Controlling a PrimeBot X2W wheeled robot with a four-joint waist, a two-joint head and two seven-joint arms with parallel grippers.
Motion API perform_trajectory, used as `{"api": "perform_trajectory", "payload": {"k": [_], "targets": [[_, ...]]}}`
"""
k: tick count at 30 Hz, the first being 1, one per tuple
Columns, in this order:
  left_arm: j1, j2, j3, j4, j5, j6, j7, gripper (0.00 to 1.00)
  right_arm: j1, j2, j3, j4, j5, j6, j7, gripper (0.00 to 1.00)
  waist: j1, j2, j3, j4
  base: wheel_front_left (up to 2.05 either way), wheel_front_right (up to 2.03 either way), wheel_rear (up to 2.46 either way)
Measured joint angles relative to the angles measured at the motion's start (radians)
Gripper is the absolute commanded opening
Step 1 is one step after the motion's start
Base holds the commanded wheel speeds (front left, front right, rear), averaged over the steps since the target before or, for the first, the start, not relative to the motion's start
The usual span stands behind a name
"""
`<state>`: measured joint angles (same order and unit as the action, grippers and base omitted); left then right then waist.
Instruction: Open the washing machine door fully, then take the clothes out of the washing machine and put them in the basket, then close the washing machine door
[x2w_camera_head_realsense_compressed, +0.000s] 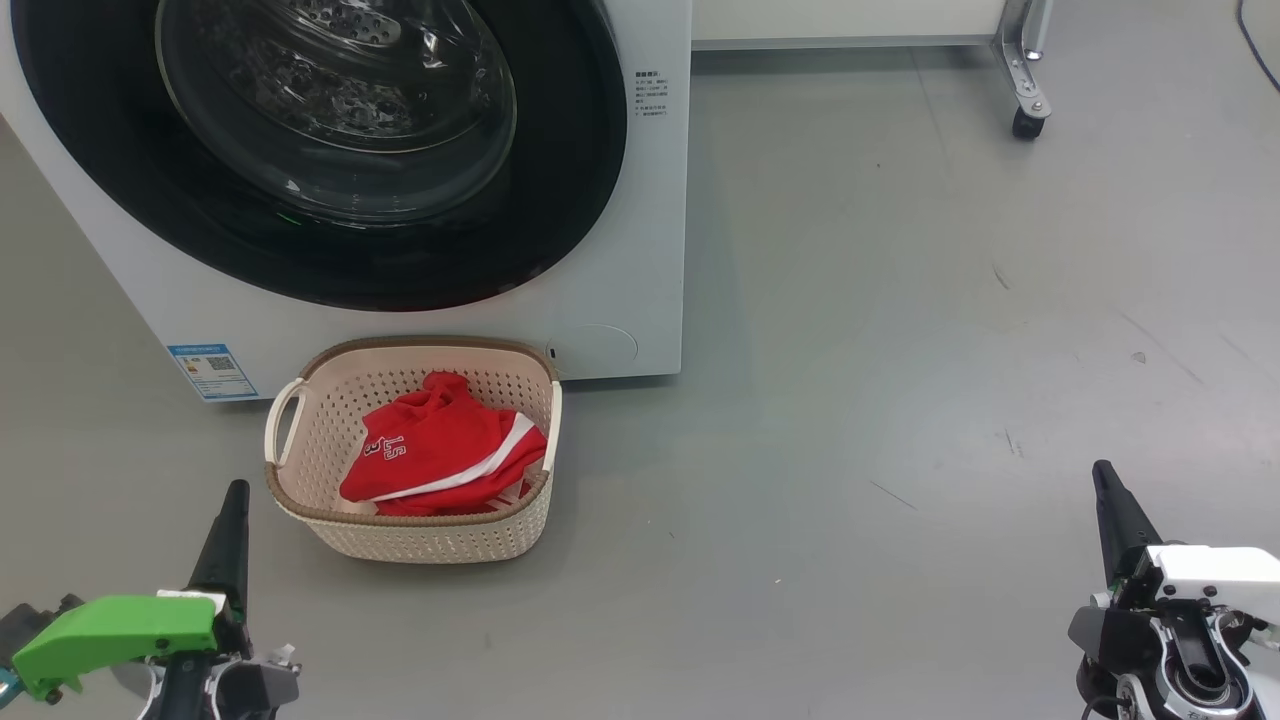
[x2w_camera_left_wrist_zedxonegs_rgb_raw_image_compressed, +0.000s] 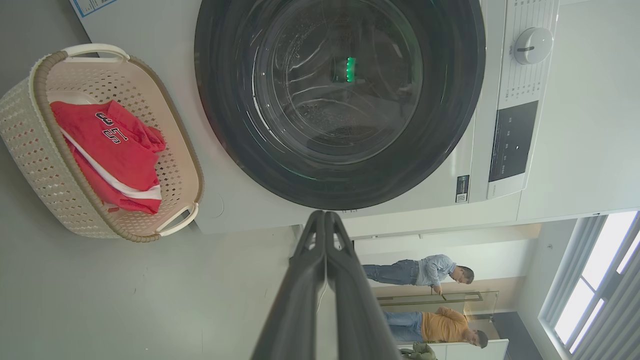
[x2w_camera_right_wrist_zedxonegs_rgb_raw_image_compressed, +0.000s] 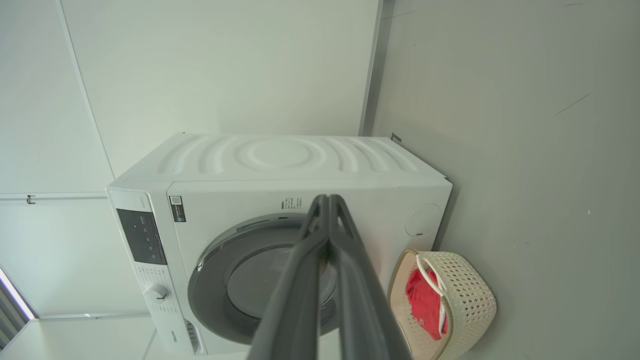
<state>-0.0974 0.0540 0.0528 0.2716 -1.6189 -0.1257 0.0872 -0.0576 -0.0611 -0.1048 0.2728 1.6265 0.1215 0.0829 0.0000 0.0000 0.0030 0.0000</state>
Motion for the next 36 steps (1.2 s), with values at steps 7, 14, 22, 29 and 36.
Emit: {"api": "perform_trajectory", "payload": {"k": [7,14,22,29,36], "targets": [[0.0,0.0,0.0,0.0,0.0,0.0,0.0,0.0,0.0,0.0,-0.001,0.0,0.0,0.0,0.0,0.0,0.0,0.0,0.0,0.0,0.0,0.0,0.0],[0.0,0.0,0.001,0.0,0.0,0.0,0.0,0.0,0.0,0.0,-0.001,0.0,0.0,0.0,0.004,0.0,0.0,0.0,0.0,0.0,0.0,0.0,0.0],[0.0,0.0,0.001,0.0,0.0,0.0,0.0,0.0,0.0,0.001,-0.001,0.0,0.0,0.0,0.004,0.0,0.0,0.0,0.0,0.0,0.0,0.0,0.0],[0.0,0.0,0.002,0.0,0.0,0.0,0.0,0.0,0.0,0.001,-0.002,0.0,0.0,0.0,0.004,0.0,0.0,0.0,0.0,0.0,0.0,0.0,0.0],[0.0,0.0,0.002,0.0,0.0,0.0,0.0,0.0,0.0,0.001,-0.002,0.0,0.0,0.0,0.004,0.0,0.0,0.0,0.0,0.0,0.0,0.0,0.0]]}}
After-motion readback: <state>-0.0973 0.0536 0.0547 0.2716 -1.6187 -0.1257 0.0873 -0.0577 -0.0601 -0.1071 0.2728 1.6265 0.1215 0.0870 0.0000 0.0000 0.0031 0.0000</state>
